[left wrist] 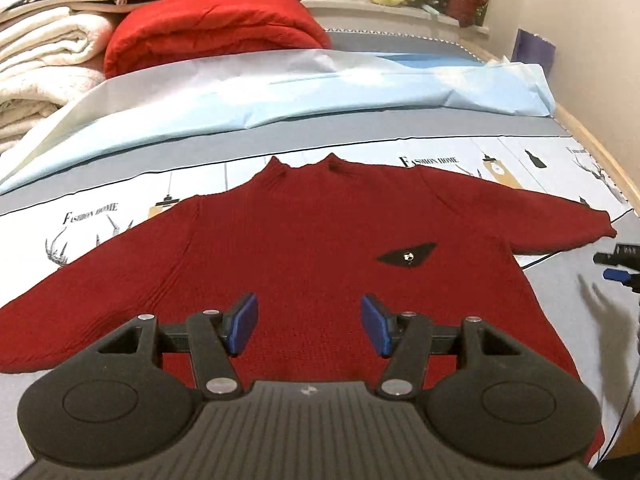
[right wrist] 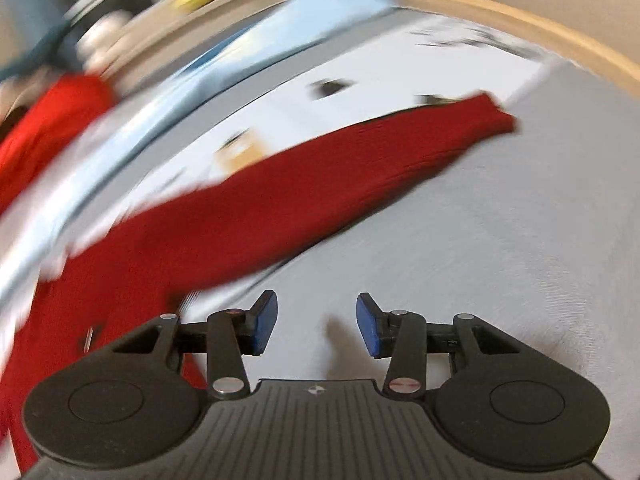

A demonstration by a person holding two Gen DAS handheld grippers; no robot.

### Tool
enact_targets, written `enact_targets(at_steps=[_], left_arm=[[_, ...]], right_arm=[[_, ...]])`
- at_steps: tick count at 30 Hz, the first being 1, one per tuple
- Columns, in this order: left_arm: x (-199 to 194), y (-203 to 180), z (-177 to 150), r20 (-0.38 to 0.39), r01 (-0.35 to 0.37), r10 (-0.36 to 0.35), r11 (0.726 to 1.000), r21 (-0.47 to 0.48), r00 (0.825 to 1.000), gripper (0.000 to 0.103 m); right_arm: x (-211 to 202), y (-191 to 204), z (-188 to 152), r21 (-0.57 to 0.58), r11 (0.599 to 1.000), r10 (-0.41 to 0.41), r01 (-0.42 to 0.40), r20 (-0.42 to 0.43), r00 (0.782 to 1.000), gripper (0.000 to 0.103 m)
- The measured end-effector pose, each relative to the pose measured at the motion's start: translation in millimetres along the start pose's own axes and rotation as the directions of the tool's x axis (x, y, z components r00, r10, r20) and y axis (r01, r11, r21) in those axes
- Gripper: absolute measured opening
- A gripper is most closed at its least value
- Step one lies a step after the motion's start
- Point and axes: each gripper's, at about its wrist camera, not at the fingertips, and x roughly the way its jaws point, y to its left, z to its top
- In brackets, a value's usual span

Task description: Fold small clothes

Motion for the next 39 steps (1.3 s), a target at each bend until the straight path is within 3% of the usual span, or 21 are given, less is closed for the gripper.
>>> enact_targets(at_steps=[3, 5, 9, 13, 23, 24, 26, 33, 36, 39], left_arm=[[3, 1, -4, 0.017, 0.034, -0.034, 0.999, -0.013, 0.999, 0.063], [19, 8, -13, -0.042, 0.025, -0.027, 0.999, -0.031, 0.999, 0.062], [44, 13, -11, -0.112, 0.031, -0.047, 0.989, -0.146, 0.993, 0.062], [54, 8, -8, -0.127, 0.004, -0.021, 0.992, -0.129, 0.992, 0.062], [74, 13, -11, -0.183, -0.021, -0.005, 0.990, -0.140, 0.983, 0.062], [75, 14, -11, -0.183, -0.021, -0.006, 0.990, -0.143, 0.983, 0.062], [75, 14, -11, -0.184, -0.020, -0.006, 0.990, -0.139, 0.983, 0.063], [72, 23, -13, -0.183, -0.027, 0.001, 0.990, -0.141, 0.983, 0.062], [67, 35, -11, -0.173, -0.037, 0.009, 0.986, -0.162, 0.985, 0.062], [62, 53, -9, -0.162, -0.054, 0.021, 0.979, -0.198, 0.987, 0.062]], right_arm=[[30, -24, 15, 0.144, 0.989, -0.035, 0.028, 0.046, 0.998, 0.046], [50, -40, 20, 0.240, 0.971, -0.041, 0.024, 0.064, 0.997, 0.046], [75, -72, 22, 0.448, 0.894, -0.030, -0.022, 0.110, 0.993, 0.046], [96, -76, 33, 0.525, 0.848, -0.024, -0.066, 0.164, 0.986, 0.046], [109, -64, 50, 0.504, 0.863, -0.066, -0.045, 0.200, 0.978, 0.044], [109, -63, 50, 0.501, 0.865, -0.075, -0.038, 0.204, 0.976, 0.042], [109, -61, 50, 0.501, 0.865, -0.096, -0.021, 0.207, 0.974, 0.020], [110, -59, 54, 0.495, 0.869, -0.123, 0.002, 0.214, 0.969, 0.013], [98, -33, 65, 0.402, 0.914, -0.174, 0.062, 0.249, 0.953, 0.012], [78, 24, 79, 0.191, 0.968, -0.222, 0.165, 0.337, 0.915, 0.012]])
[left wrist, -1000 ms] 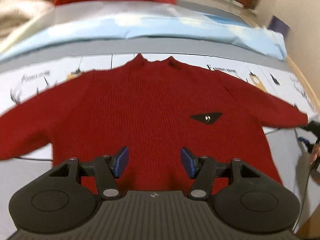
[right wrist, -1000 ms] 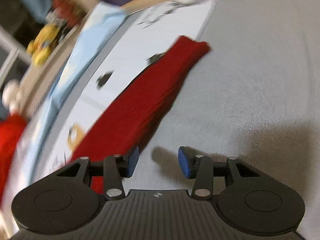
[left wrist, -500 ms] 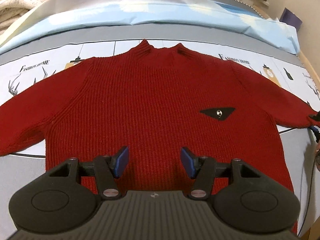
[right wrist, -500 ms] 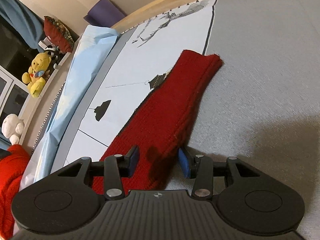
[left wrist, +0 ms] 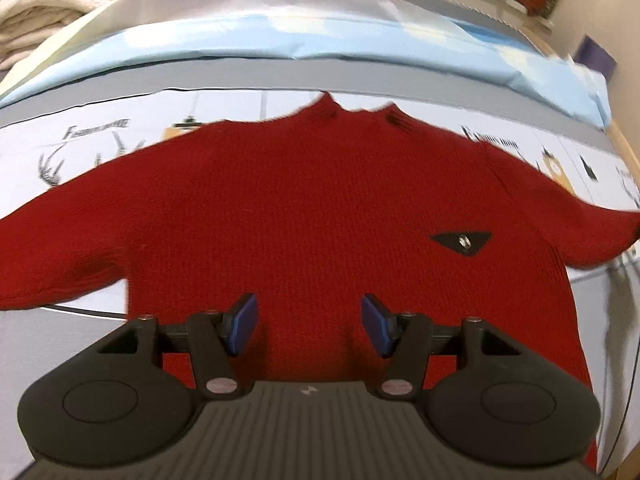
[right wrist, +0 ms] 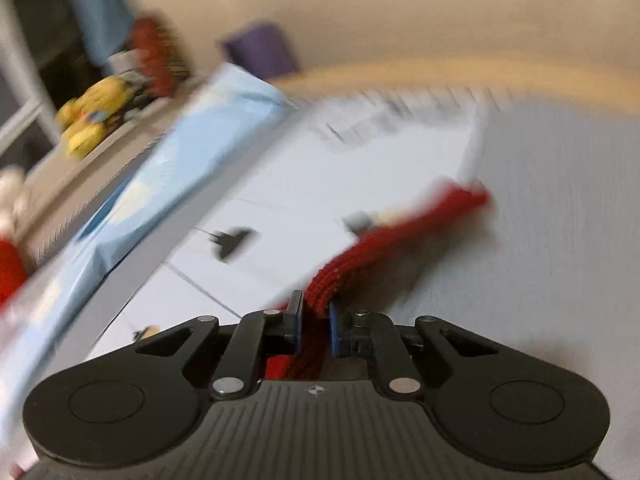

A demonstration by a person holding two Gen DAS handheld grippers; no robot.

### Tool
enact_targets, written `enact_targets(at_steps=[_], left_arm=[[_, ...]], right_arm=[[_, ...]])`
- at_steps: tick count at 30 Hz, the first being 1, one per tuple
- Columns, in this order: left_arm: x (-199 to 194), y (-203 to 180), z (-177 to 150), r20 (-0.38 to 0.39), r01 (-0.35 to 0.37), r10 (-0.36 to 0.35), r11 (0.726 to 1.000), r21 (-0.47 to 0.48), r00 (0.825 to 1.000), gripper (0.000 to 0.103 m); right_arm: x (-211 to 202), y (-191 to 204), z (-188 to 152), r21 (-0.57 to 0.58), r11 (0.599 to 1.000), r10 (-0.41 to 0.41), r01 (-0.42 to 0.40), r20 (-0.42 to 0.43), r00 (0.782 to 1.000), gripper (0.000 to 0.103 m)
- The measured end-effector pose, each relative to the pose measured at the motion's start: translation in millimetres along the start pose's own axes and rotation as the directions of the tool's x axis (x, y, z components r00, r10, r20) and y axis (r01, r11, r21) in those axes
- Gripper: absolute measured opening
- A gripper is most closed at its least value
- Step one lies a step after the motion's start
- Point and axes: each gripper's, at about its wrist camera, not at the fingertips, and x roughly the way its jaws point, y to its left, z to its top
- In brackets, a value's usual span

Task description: Fold small clothes

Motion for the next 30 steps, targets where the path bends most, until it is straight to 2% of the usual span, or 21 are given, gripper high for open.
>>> enact_targets(at_steps=[2, 3, 5, 7, 9, 11, 13, 14, 15, 16, 17, 18, 19, 21, 22, 24, 26, 27, 28, 29, 30], left_arm=[[-4, 14, 4, 0.010, -0.008, 0.009, 0.999, -0.035, 1.000, 0.062], [-7, 23, 6, 0.015, -0.013, 0.014, 0.998, -0.057, 1.000, 0.062], [-12, 39, 11, 0.026, -0.017, 0.019, 0.995, -0.100, 0.999, 0.062], [-17, 58, 16, 0.034, -0.022, 0.027, 0.989, -0.145, 0.999, 0.062], [-22, 76, 20, 0.038, -0.025, 0.033, 0.982, -0.189, 0.999, 0.062], [-26, 97, 23, 0.039, -0.026, 0.037, 0.970, -0.242, 0.999, 0.062], [-27, 117, 25, 0.034, -0.027, 0.038, 0.957, -0.289, 0.999, 0.062], [-27, 125, 26, 0.027, -0.030, 0.041, 0.950, -0.310, 0.999, 0.062], [-27, 133, 26, 0.023, -0.030, 0.040, 0.942, -0.333, 0.999, 0.062], [-26, 141, 27, 0.021, -0.026, 0.036, 0.933, -0.360, 0.999, 0.062], [-27, 147, 27, 0.019, -0.021, 0.030, 0.925, -0.379, 0.999, 0.062], [-27, 153, 28, 0.017, -0.014, 0.023, 0.916, -0.401, 1.000, 0.062], [-26, 158, 28, 0.021, -0.005, 0.015, 0.907, -0.421, 1.000, 0.062], [-25, 163, 28, 0.028, 0.005, 0.008, 0.895, -0.445, 1.000, 0.060], [-23, 164, 28, 0.032, 0.010, 0.004, 0.893, -0.450, 0.999, 0.057], [-16, 162, 26, 0.035, 0.032, -0.017, 0.887, -0.461, 0.999, 0.044], [-9, 160, 25, 0.050, 0.080, -0.064, 0.876, -0.476, 0.997, 0.028], [-6, 158, 25, 0.060, 0.105, -0.086, 0.871, -0.480, 0.994, 0.025], [-1, 155, 25, 0.065, 0.119, -0.100, 0.867, -0.484, 0.993, 0.023], [4, 151, 25, 0.066, 0.124, -0.104, 0.863, -0.489, 0.992, 0.023], [9, 148, 26, 0.069, 0.129, -0.110, 0.858, -0.496, 0.992, 0.023]], right_arm=[[-29, 51, 0, -0.203, 0.979, 0.037, -0.015, 0.108, 0.993, 0.012], [-49, 81, -6, -0.318, 0.947, 0.098, -0.041, 0.164, 0.982, 0.012], [-93, 136, -29, -0.512, 0.851, 0.264, -0.116, 0.225, 0.938, 0.012], [-141, 185, -65, -0.651, 0.723, 0.453, -0.231, 0.194, 0.870, 0.012], [-187, 225, -111, -0.723, 0.585, 0.606, -0.367, 0.089, 0.790, 0.012], [-216, 253, -162, -0.740, 0.465, 0.673, -0.486, -0.061, 0.737, 0.018], [-224, 270, -212, -0.697, 0.348, 0.666, -0.627, -0.287, 0.689, 0.025], [-223, 274, -236, -0.660, 0.317, 0.626, -0.681, -0.394, 0.673, 0.024], [-220, 277, -252, -0.626, 0.305, 0.573, -0.718, -0.482, 0.663, 0.024], [-216, 278, -266, -0.574, 0.313, 0.500, -0.756, -0.577, 0.645, 0.024], [-215, 277, -271, -0.531, 0.336, 0.459, -0.778, -0.629, 0.628, 0.025], [-216, 275, -270, -0.487, 0.368, 0.436, -0.792, -0.662, 0.609, 0.027], [-218, 272, -264, -0.459, 0.395, 0.423, -0.796, -0.678, 0.601, 0.028], [-222, 263, -245, -0.442, 0.457, 0.409, -0.772, -0.666, 0.624, 0.033], [-221, 258, -234, -0.427, 0.495, 0.407, -0.757, -0.656, 0.636, 0.039], [-210, 240, -205, -0.371, 0.579, 0.418, -0.726, -0.630, 0.655, 0.042], [-187, 212, -182, -0.293, 0.673, 0.441, -0.680, -0.579, 0.686, 0.042], [-173, 198, -177, -0.256, 0.715, 0.439, -0.650, -0.560, 0.703, 0.042], [-157, 184, -172, -0.217, 0.763, 0.423, -0.609, -0.544, 0.724, 0.042], [-138, 174, -169, -0.186, 0.819, 0.371, -0.543, -0.550, 0.748, 0.043], [-119, 167, -166, -0.140, 0.861, 0.337, -0.489, -0.564, 0.754, 0.043]])
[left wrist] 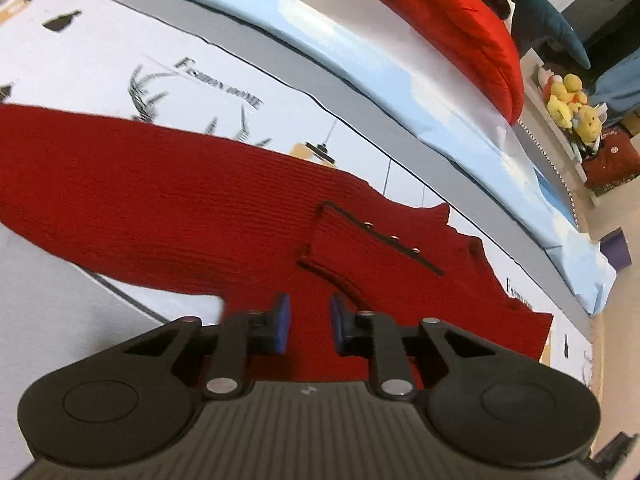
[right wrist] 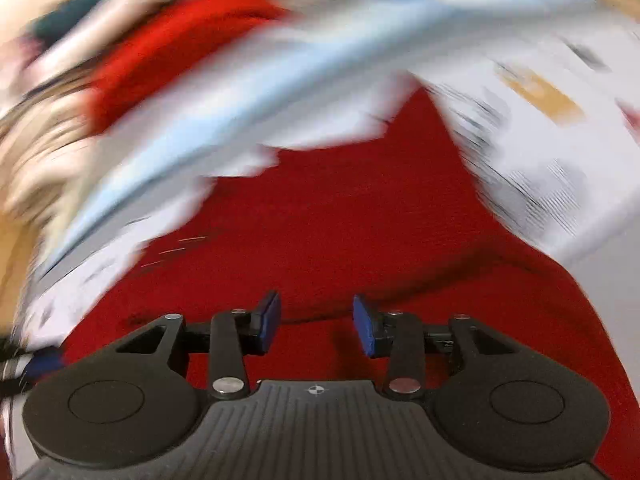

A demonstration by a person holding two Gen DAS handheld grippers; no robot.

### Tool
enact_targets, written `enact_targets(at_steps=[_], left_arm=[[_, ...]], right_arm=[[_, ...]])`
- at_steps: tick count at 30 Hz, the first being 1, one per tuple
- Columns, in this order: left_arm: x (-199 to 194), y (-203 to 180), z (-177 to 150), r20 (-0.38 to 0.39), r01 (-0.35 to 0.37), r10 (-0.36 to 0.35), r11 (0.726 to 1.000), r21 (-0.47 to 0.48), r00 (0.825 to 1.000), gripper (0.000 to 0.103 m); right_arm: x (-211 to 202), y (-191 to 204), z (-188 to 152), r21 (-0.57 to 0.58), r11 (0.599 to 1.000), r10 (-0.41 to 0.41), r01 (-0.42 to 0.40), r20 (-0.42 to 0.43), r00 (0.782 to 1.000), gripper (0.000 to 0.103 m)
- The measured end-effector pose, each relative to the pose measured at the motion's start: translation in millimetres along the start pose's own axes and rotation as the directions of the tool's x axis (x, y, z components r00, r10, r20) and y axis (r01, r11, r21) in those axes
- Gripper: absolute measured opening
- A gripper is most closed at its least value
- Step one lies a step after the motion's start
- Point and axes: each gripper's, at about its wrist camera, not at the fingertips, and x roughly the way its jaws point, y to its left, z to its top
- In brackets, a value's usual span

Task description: Fold small clothes

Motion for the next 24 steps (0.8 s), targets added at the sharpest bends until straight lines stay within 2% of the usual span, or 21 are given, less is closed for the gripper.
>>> enact_targets(at_steps=[2, 4, 5, 7, 10, 13, 15, 16, 18, 19, 20, 22, 24], left_arm=[[12, -5, -2, -0.002, 0.021, -0.021, 1.000, -0.018, 1.000, 0.024], [26, -10, -4, -0.018, 0.046, -0.047, 0.997, -0.059, 0.999, 0.026], [34, -10, -5, -0.023, 0.060, -0.062, 0.995, -0.084, 0.998, 0.033], [50, -11, -8, -0.031, 0.074, -0.079, 0.987, -0.139, 0.996, 0.039], [70, -10, -12, -0.031, 0.087, -0.095, 0.973, -0.215, 0.995, 0.041], [85, -7, -15, -0.032, 0.097, -0.110, 0.955, -0.282, 0.993, 0.043], [91, -6, -18, -0.027, 0.113, -0.127, 0.945, -0.306, 0.991, 0.048], [95, -7, -19, -0.032, 0.119, -0.134, 0.946, -0.302, 0.990, 0.048], [99, -8, -20, -0.032, 0.108, -0.123, 0.950, -0.293, 0.992, 0.048], [99, -7, -20, -0.022, 0.110, -0.122, 0.950, -0.291, 0.992, 0.047], [99, -6, -20, -0.013, 0.111, -0.120, 0.950, -0.290, 0.993, 0.046], [99, -5, -19, 0.002, 0.104, -0.108, 0.950, -0.295, 0.994, 0.044], [99, -7, -17, 0.012, 0.102, -0.103, 0.953, -0.286, 0.995, 0.043]], right_arm=[[15, -34, 9, 0.174, 0.984, 0.028, -0.024, -0.019, 0.999, 0.043], [33, -52, 12, 0.279, 0.960, 0.011, 0.007, -0.063, 0.998, 0.041], [38, -62, 13, 0.326, 0.945, 0.032, -0.009, -0.065, 0.997, 0.041], [42, -69, 17, 0.396, 0.918, 0.067, -0.040, -0.055, 0.996, 0.041], [39, -67, 20, 0.407, 0.910, 0.088, -0.075, -0.012, 0.996, 0.013], [25, -67, 23, 0.450, 0.885, 0.102, -0.116, 0.055, 0.993, 0.011], [8, -62, 25, 0.449, 0.870, 0.174, -0.205, 0.111, 0.978, 0.011], [3, -60, 27, 0.426, 0.874, 0.200, -0.234, 0.124, 0.972, 0.011], [10, -62, 33, 0.398, 0.906, 0.142, -0.146, 0.039, 0.989, 0.011], [20, -71, 31, 0.428, 0.900, 0.101, -0.080, -0.027, 0.995, 0.012], [29, -84, 26, 0.487, 0.873, 0.067, -0.019, -0.082, 0.994, 0.013], [34, -96, 20, 0.560, 0.829, 0.079, -0.013, -0.094, 0.992, 0.014], [31, -87, 23, 0.529, 0.848, 0.070, -0.019, -0.077, 0.995, 0.018]])
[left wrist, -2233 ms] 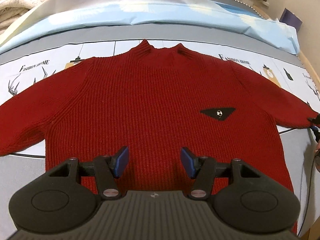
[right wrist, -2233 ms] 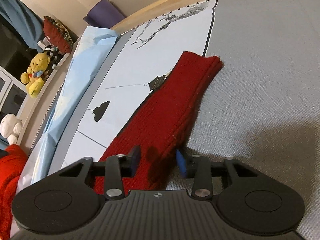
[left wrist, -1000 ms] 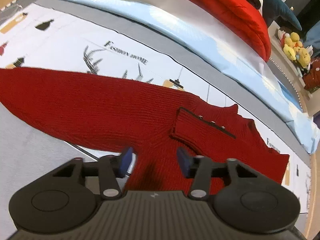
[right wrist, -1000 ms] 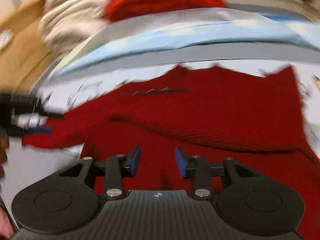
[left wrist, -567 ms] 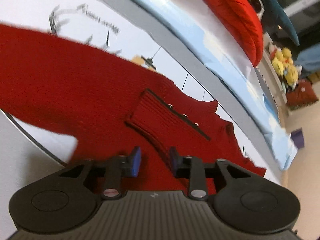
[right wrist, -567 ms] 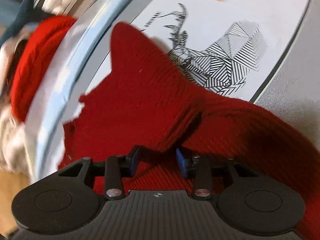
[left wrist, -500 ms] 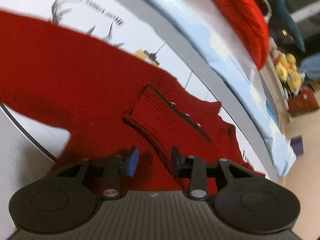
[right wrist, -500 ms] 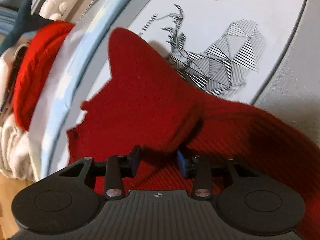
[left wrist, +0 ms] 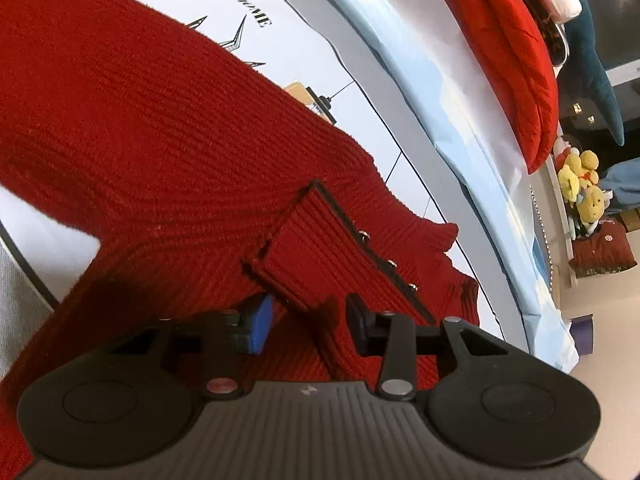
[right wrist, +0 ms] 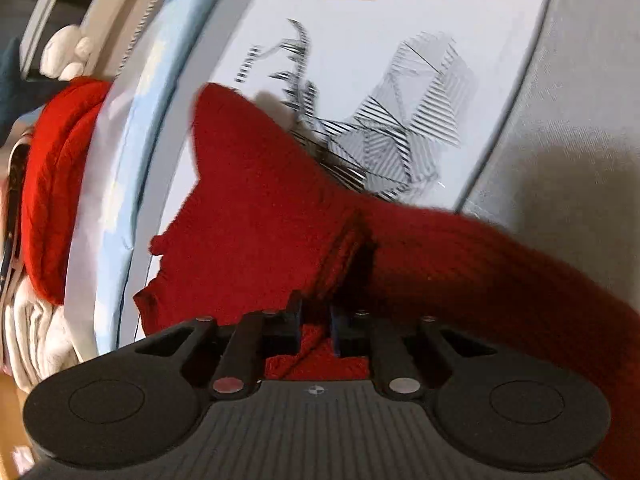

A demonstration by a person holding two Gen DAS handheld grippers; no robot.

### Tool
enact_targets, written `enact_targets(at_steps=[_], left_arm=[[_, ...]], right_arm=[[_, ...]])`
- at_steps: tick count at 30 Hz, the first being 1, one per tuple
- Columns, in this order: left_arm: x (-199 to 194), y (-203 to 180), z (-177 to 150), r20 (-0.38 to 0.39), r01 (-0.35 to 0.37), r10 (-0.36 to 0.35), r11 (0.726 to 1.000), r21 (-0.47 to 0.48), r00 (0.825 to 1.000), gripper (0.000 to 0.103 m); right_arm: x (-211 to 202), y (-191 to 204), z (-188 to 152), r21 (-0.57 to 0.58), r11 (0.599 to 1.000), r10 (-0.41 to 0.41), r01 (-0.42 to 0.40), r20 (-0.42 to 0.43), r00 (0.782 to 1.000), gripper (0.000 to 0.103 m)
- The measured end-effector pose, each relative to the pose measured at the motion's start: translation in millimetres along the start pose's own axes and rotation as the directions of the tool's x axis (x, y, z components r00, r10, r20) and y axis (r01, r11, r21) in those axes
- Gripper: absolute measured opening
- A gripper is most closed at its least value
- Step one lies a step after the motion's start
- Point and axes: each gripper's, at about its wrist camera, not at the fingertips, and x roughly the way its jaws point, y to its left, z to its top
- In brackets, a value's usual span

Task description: Fold small clothes

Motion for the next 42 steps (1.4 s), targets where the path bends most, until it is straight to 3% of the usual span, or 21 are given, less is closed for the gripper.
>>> enact_targets(at_steps=[5, 8, 10, 12, 14, 17, 19, 21, 22, 23, 25, 27, 28, 29, 33, 35, 39, 42], left_arm=[[1, -5, 1, 0.027, -0.016, 0.013, 0.996, 0.084, 1.000, 0.011], [-17, -22, 1, 0.113, -0.056, 0.037, 0.983, 0.178, 0.993, 0.009], [-40, -36, -1, 0.197, -0.093, 0.052, 0.974, 0.205, 0.979, 0.008], [-63, -48, -6, 0.283, -0.166, 0.101, 0.962, 0.219, 0.954, 0.009], [-68, -49, -8, 0.290, -0.232, 0.164, 0.948, 0.217, 0.943, 0.012], [-53, -40, -7, 0.204, -0.320, 0.284, 0.931, 0.177, 0.937, 0.013], [-56, -39, -7, 0.238, -0.376, 0.331, 0.910, 0.174, 0.913, 0.013], [-62, -48, -8, 0.303, -0.393, 0.322, 0.894, 0.214, 0.897, 0.013], [-63, -54, -8, 0.324, -0.385, 0.300, 0.890, 0.242, 0.897, 0.013], [-63, -57, -8, 0.329, -0.367, 0.274, 0.891, 0.268, 0.904, 0.013], [-51, -58, -6, 0.271, -0.301, 0.218, 0.899, 0.318, 0.938, 0.016], [-31, -43, 0, 0.124, -0.255, 0.226, 0.914, 0.316, 0.966, 0.025], [-17, -33, 1, 0.042, -0.265, 0.265, 0.918, 0.294, 0.963, 0.027], [-11, -25, 1, 0.019, -0.279, 0.285, 0.920, 0.274, 0.958, 0.020], [-24, -33, 9, 0.069, -0.238, 0.228, 0.933, 0.272, 0.971, 0.027], [-33, -37, 10, 0.107, -0.221, 0.198, 0.931, 0.289, 0.974, 0.031], [-31, -38, 9, 0.089, -0.212, 0.195, 0.938, 0.275, 0.977, 0.031], [-32, -39, 10, 0.077, -0.199, 0.185, 0.941, 0.273, 0.980, 0.031]], right_arm=[[-11, 22, -14, -0.089, 0.995, -0.044, 0.049, 0.065, 0.997, 0.025], [-20, 33, -26, -0.155, 0.980, -0.100, 0.121, 0.136, 0.986, 0.026], [-26, 42, -35, -0.208, 0.966, -0.116, 0.156, 0.193, 0.974, 0.026], [-35, 49, -42, -0.256, 0.956, -0.080, 0.145, 0.247, 0.966, 0.026], [-39, 57, -44, -0.308, 0.942, -0.037, 0.133, 0.297, 0.954, 0.027], [-29, 59, -36, -0.345, 0.937, 0.031, 0.058, 0.247, 0.968, 0.037], [-9, 54, -27, -0.331, 0.942, 0.006, 0.046, 0.154, 0.988, 0.036], [8, 38, -18, -0.278, 0.956, -0.065, 0.090, 0.098, 0.993, 0.022], [11, 31, -14, -0.253, 0.962, -0.079, 0.102, 0.101, 0.992, 0.004], [11, 27, -10, -0.237, 0.965, -0.091, 0.115, 0.109, 0.990, 0.000], [10, 27, -6, -0.240, 0.962, -0.099, 0.128, 0.129, 0.987, 0.000], [8, 32, -7, -0.265, 0.953, -0.107, 0.145, 0.152, 0.982, 0.000], [9, 33, -7, -0.271, 0.952, -0.106, 0.145, 0.153, 0.983, 0.003], [9, 35, -7, -0.271, 0.952, -0.103, 0.142, 0.152, 0.983, 0.003], [9, 45, -6, -0.288, 0.950, -0.073, 0.122, 0.175, 0.982, 0.014], [6, 55, -7, -0.350, 0.932, -0.024, 0.091, 0.191, 0.981, 0.039], [8, 71, -6, -0.473, 0.881, 0.088, -0.014, 0.135, 0.987, 0.041], [11, 84, -6, -0.575, 0.818, 0.101, 0.012, 0.165, 0.981, 0.041]])
